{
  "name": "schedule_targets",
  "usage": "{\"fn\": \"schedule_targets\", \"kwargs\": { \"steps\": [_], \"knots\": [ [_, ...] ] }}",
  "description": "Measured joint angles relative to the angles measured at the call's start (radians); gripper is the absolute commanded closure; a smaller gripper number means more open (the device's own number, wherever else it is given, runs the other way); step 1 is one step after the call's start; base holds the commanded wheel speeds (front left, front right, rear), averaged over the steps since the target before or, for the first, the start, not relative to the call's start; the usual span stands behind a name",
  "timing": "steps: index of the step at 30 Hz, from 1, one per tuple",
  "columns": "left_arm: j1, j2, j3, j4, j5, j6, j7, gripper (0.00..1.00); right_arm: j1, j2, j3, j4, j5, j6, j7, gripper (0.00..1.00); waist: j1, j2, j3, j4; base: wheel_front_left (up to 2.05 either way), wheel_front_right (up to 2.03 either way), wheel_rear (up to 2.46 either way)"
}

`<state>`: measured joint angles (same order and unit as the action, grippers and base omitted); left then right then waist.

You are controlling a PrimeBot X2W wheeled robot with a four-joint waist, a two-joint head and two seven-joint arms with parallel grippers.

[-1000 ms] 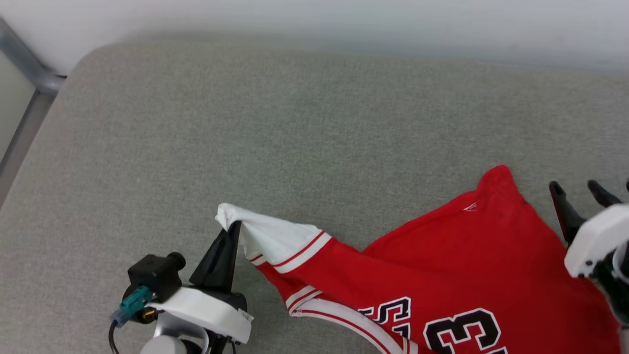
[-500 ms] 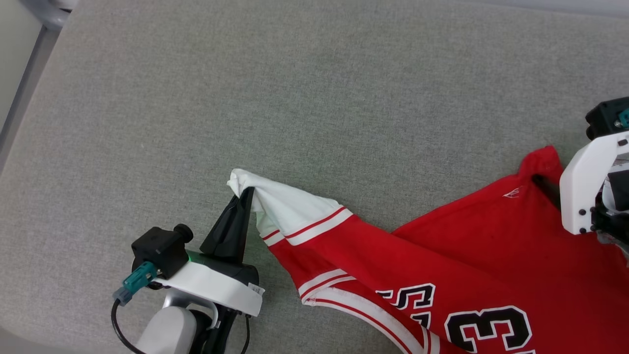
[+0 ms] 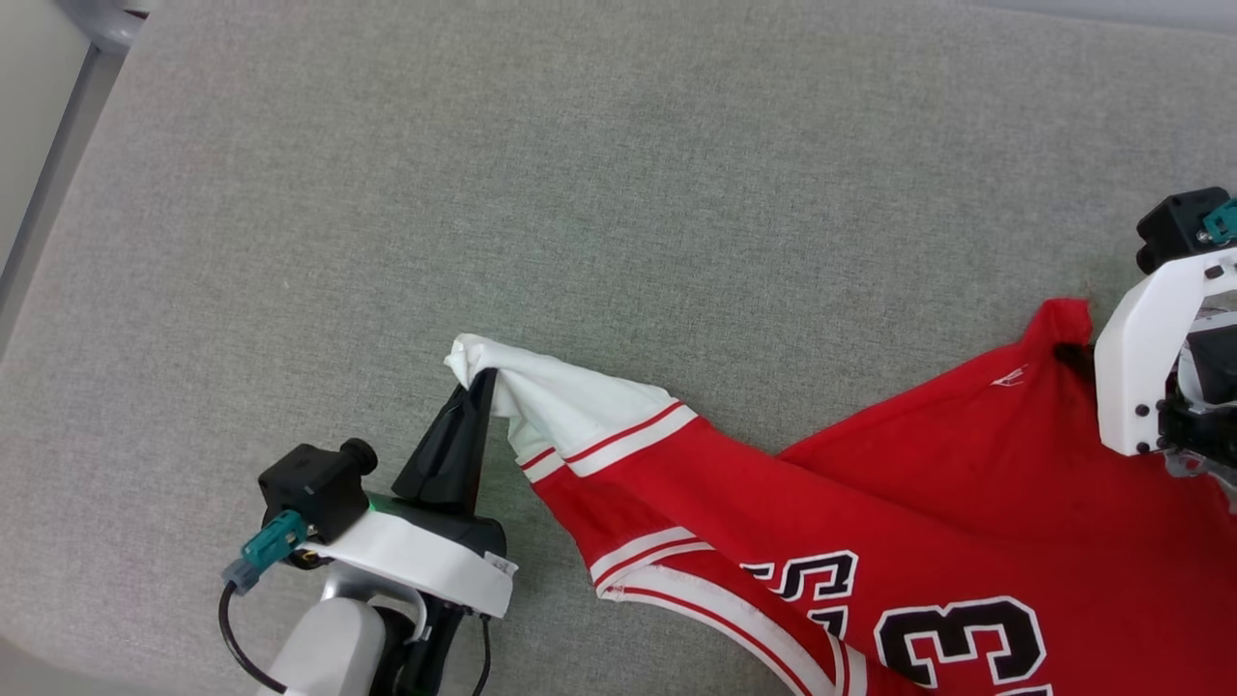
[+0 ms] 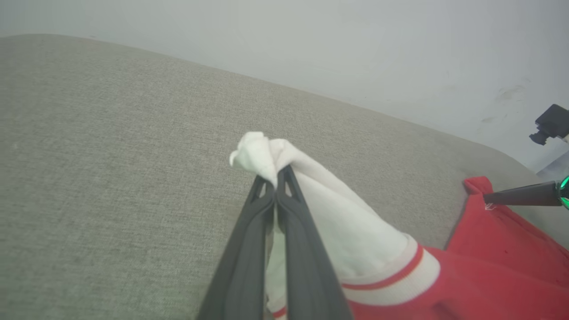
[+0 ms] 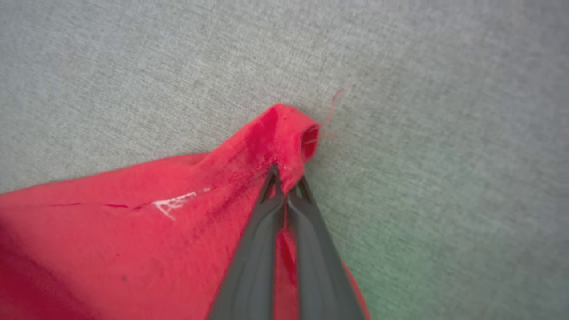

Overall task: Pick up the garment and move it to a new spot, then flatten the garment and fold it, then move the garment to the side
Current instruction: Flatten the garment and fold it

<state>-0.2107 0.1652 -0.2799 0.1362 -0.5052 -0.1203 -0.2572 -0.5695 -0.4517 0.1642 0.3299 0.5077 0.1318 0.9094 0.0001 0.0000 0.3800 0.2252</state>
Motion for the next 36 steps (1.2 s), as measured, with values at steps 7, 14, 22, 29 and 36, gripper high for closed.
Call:
{"fn": "schedule_targets", "kwargs": {
  "steps": [7, 14, 22, 29, 36],
  "knots": [
    [-0.057, 0.041, 0.038, 0.028, -0.011, 0.0, 0.009, 1.0, -0.02, 0.026, -0.053, 0.013, -0.082, -0.001, -0.142, 1.0, 0.0, 0.0, -0.055, -0.021, 0.0, 0.0, 0.0],
    [-0.238, 0.093, 0.077, 0.092, -0.034, -0.002, 0.051, 1.0, -0.089, 0.089, -0.136, 0.038, -0.192, -0.001, -0.292, 1.0, -0.0001, 0.0, -0.113, -0.064, 0.0, 0.0, 0.0],
    [-0.558, 0.112, 0.057, 0.26, -0.065, -0.009, 0.114, 1.0, -0.26, 0.127, -0.224, 0.079, -0.32, -0.001, -0.418, 1.0, -0.0001, 0.0, -0.138, -0.113, 0.0, 0.0, 0.0],
    [-0.858, 0.12, 0.047, 0.452, -0.081, -0.011, 0.11, 1.0, -0.453, 0.156, -0.281, 0.118, -0.418, 0.0, -0.519, 1.0, 0.0, 0.0, -0.107, -0.139, 0.0, 0.0, 0.0],
    [-1.116, 0.186, 0.032, 0.562, -0.078, -0.012, 0.085, 1.0, -0.655, 0.175, -0.293, 0.15, -0.496, 0.0, -0.563, 1.0, 0.0, 0.0, -0.031, -0.169, 0.0, 0.0, 0.0]
  ]
}}
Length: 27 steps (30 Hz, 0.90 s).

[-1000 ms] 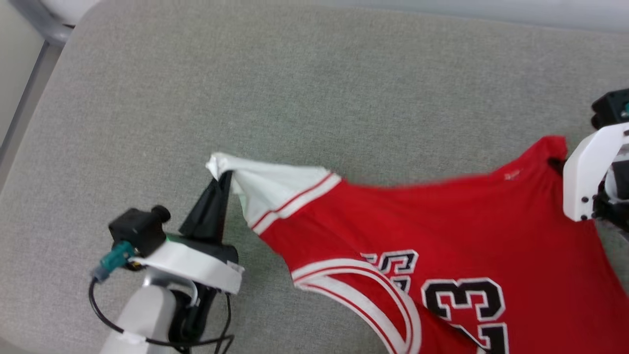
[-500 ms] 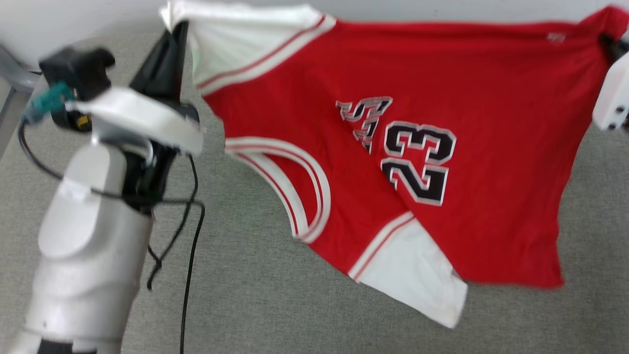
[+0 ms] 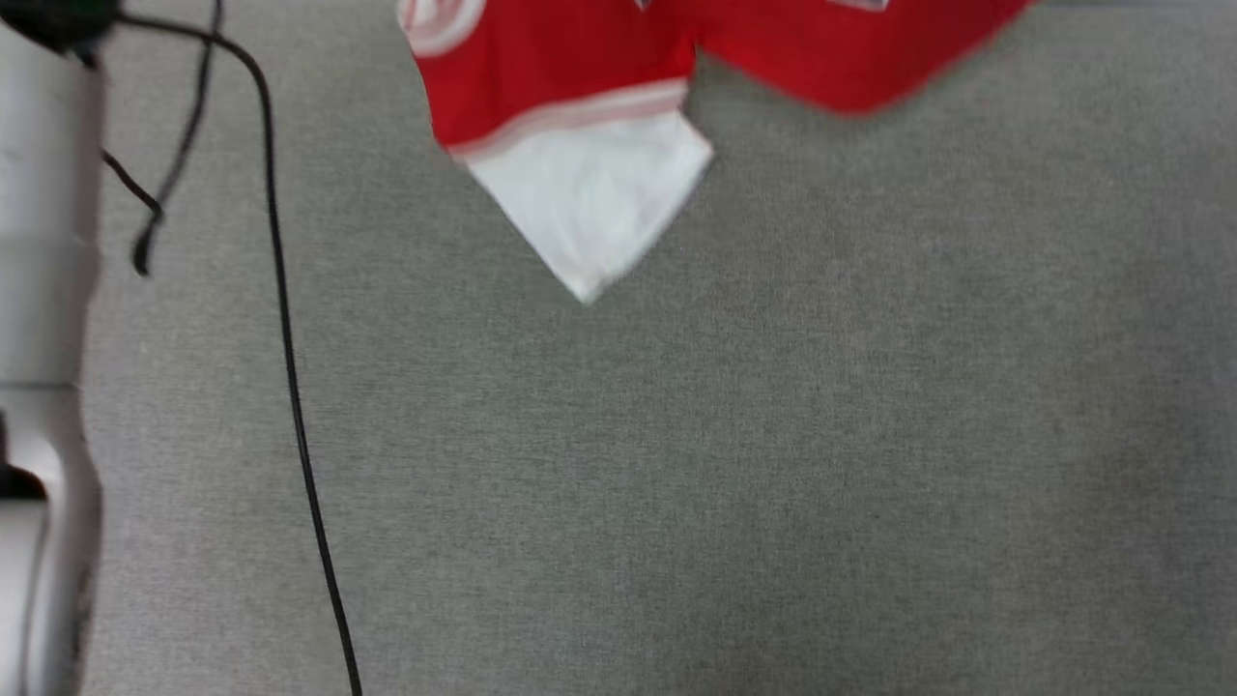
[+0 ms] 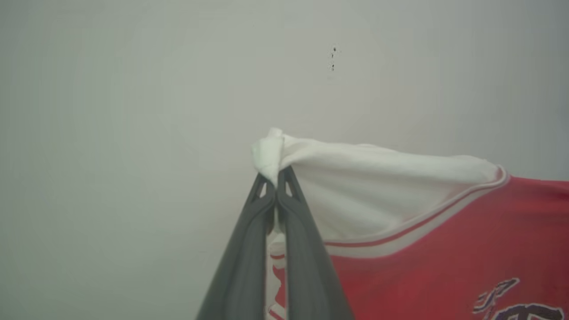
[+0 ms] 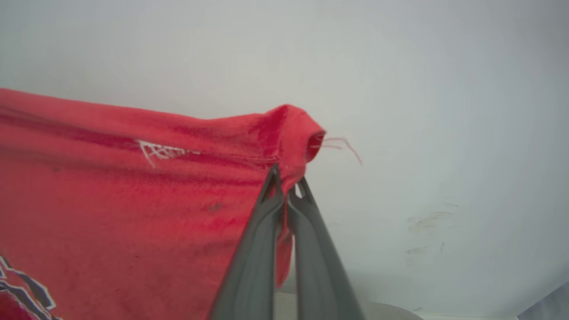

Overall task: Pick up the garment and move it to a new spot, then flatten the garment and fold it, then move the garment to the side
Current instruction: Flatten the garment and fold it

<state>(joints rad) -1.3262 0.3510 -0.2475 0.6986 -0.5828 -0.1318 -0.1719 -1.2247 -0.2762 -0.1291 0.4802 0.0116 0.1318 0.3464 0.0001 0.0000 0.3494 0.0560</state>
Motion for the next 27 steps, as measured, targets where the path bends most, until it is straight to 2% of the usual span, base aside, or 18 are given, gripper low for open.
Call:
{"fn": "schedule_targets", "kwargs": {
  "steps": [10, 20, 27],
  "knots": [
    [-0.201, 0.079, -0.042, 0.039, -0.063, 0.0, -0.018, 1.0, -0.196, 0.017, 0.002, 0.03, -0.052, 0.0, -0.034, 1.0, 0.0001, 0.0, 0.168, -0.022, 0.0, 0.0, 0.0],
    [-0.177, 0.102, -0.113, 0.085, -0.155, 0.0, -0.053, 1.0, -0.233, 0.047, 0.019, 0.134, -0.051, 0.0, -0.085, 1.0, 0.0002, -0.0001, 0.324, -0.016, 0.0, 0.0, 0.0],
    [-0.056, 0.086, -0.173, 0.123, -0.253, 0.0, -0.071, 1.0, -0.155, 0.066, 0.043, 0.231, -0.006, 0.0, -0.146, 1.0, 0.0, 0.0, 0.323, -0.004, 0.0, 0.0, 0.0]
  ]
}}
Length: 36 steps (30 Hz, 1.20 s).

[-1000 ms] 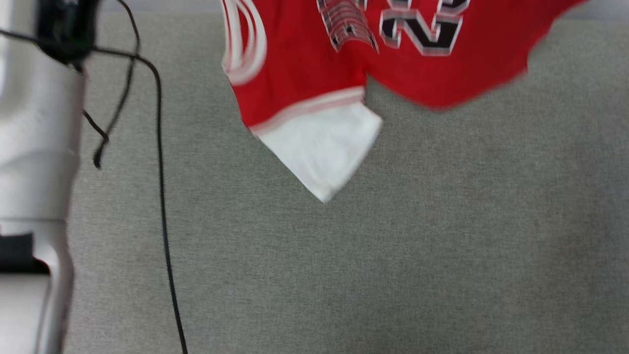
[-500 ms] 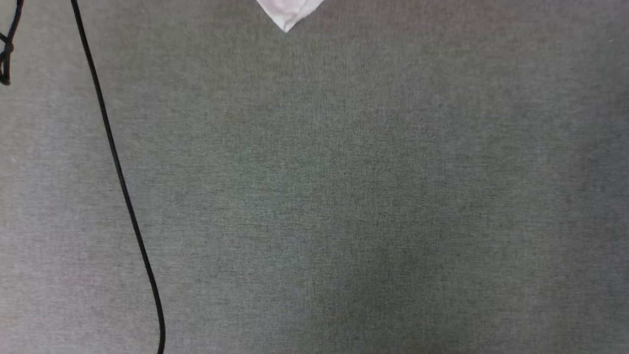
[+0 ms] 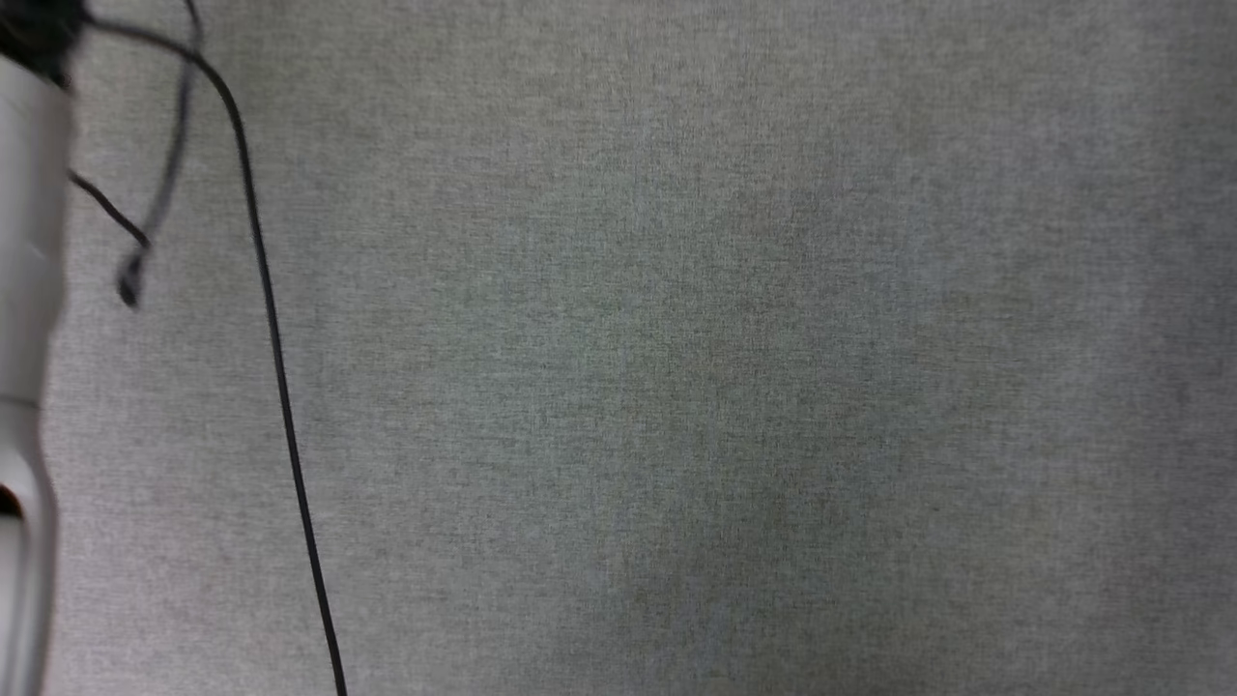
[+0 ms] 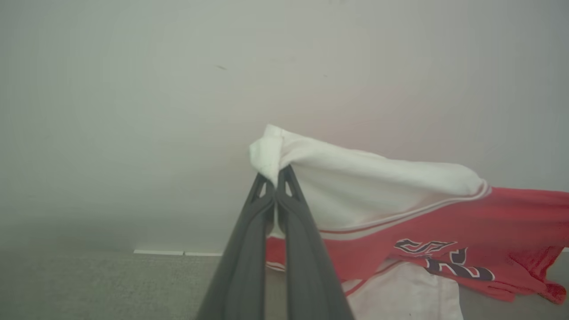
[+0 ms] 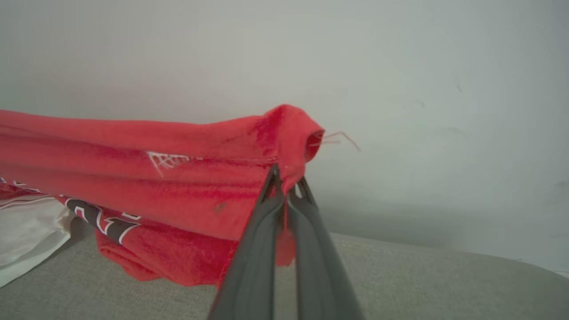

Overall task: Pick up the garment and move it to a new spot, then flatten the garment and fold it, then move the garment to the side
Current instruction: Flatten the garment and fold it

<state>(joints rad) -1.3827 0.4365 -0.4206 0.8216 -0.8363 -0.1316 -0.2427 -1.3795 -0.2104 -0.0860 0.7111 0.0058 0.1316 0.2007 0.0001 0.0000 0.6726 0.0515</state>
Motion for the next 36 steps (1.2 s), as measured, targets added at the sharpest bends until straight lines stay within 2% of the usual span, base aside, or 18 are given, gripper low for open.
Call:
{"fn": "schedule_targets", "kwargs": {
  "steps": [9, 13, 23, 27, 31, 36],
  "knots": [
    [0.303, -0.021, -0.058, -0.043, -0.119, 0.0, -0.017, 1.0, 0.298, 0.001, 0.006, 0.029, 0.087, 0.0, -0.061, 1.0, 0.0, 0.0, -0.093, 0.013, 0.0, 0.0, 0.0],
    [0.451, -0.019, -0.027, -0.097, -0.124, 0.0, -0.017, 1.0, 0.451, -0.002, -0.002, -0.011, 0.128, 0.0, -0.069, 1.0, -0.0002, 0.0, -0.152, 0.022, 0.0, 0.0, 0.0],
    [0.794, -0.073, 0.018, -0.184, -0.075, 0.0, -0.017, 1.0, 0.85, -0.012, -0.062, -0.254, 0.198, 0.0, -0.048, 1.0, -0.0003, 0.0, -0.314, 0.048, 0.0, 0.0, 0.0],
    [0.882, -0.076, 0.013, -0.216, -0.073, 0.002, -0.017, 1.0, 1.017, 0.017, -0.105, -0.371, 0.209, 0.0, -0.017, 1.0, -0.0004, 0.0, -0.377, 0.063, 0.0, 0.0, 0.0],
    [0.995, -0.061, 0.009, -0.262, -0.077, 0.029, -0.013, 1.0, 1.16, 0.057, -0.132, -0.482, 0.211, 0.0, 0.022, 1.0, -0.0004, 0.0, -0.439, 0.07, 0.0, 0.0, 0.0],
    [1.155, -0.033, 0.009, -0.353, -0.101, 0.083, 0.011, 1.0, 1.32, 0.1, -0.156, -0.586, 0.215, 0.001, 0.076, 1.0, -0.0005, 0.0001, -0.511, 0.071, 0.0, 0.0, 0.0]
  ]
}}
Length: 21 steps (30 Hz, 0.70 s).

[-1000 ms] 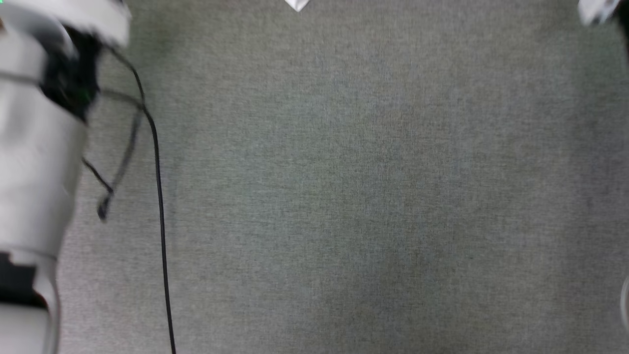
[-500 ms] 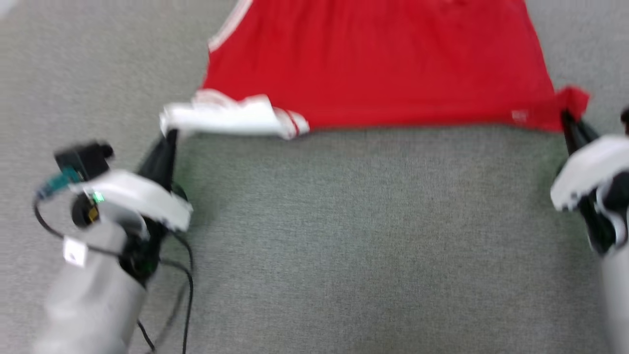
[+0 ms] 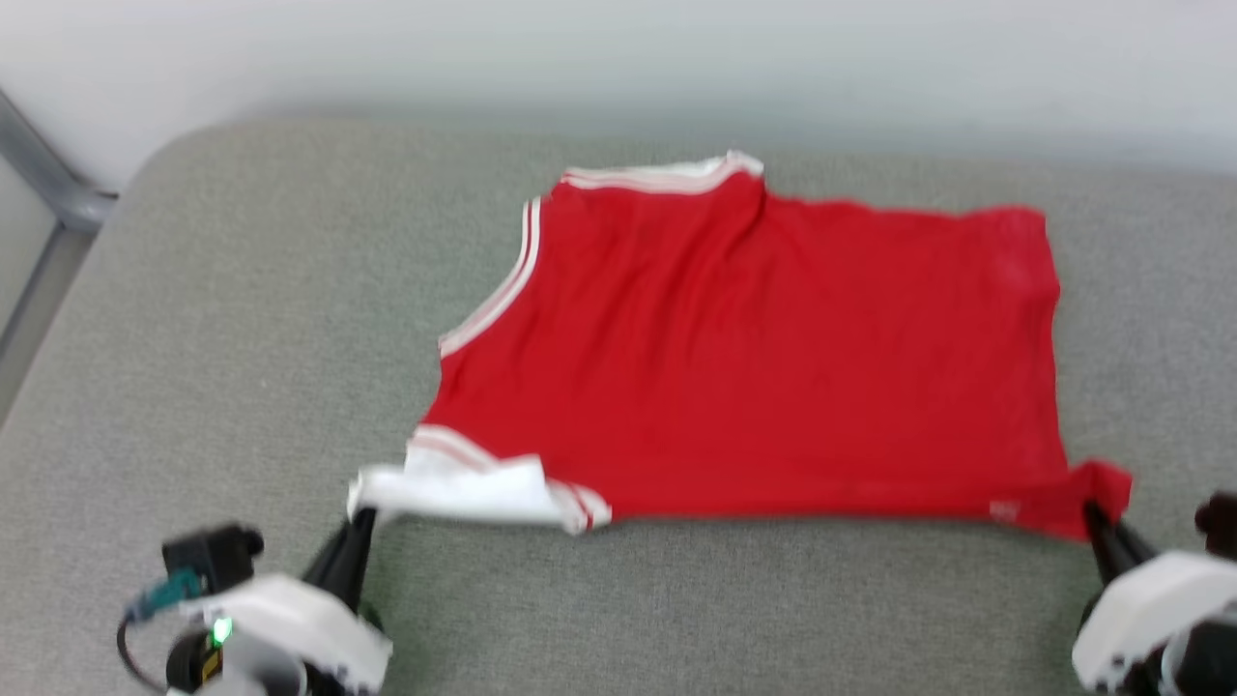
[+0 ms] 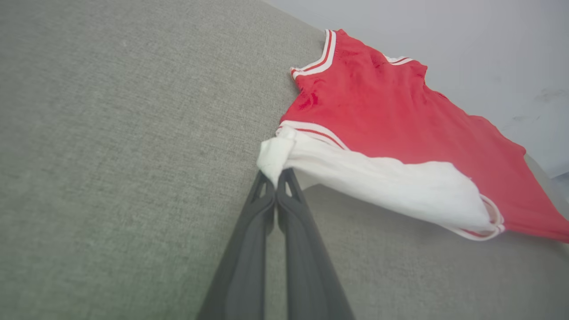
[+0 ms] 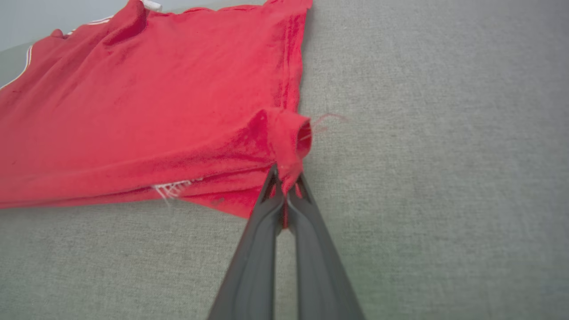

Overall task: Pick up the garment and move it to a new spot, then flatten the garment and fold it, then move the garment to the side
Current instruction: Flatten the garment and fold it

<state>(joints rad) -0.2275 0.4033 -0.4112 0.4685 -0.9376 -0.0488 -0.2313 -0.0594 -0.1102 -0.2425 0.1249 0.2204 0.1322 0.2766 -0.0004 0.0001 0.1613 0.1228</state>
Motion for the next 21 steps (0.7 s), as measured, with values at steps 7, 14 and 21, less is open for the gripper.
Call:
{"fn": "schedule_targets", "kwargs": {
  "steps": [7, 14, 21],
  "knots": [
    [0.209, 0.031, 0.01, -0.159, -0.044, 0.093, 0.046, 1.0, 0.196, 0.038, -0.007, -0.101, 0.021, 0.0, 0.069, 1.0, 0.0, 0.0, -0.081, 0.007, 0.0, 0.0, 0.0],
    [0.364, 0.084, 0.034, -0.343, -0.082, 0.191, 0.105, 1.0, 0.32, 0.051, -0.023, -0.184, 0.026, 0.0, 0.121, 1.0, 0.0001, 0.0001, -0.121, 0.021, 0.0, 0.0, 0.0],
    [0.365, 0.141, 0.046, -0.512, -0.06, 0.246, 0.145, 1.0, 0.325, 0.054, -0.025, -0.248, 0.012, 0.0, 0.164, 1.0, 0.0003, 0.0, -0.12, 0.019, 0.0, 0.0, 0.0]
  ]
}}
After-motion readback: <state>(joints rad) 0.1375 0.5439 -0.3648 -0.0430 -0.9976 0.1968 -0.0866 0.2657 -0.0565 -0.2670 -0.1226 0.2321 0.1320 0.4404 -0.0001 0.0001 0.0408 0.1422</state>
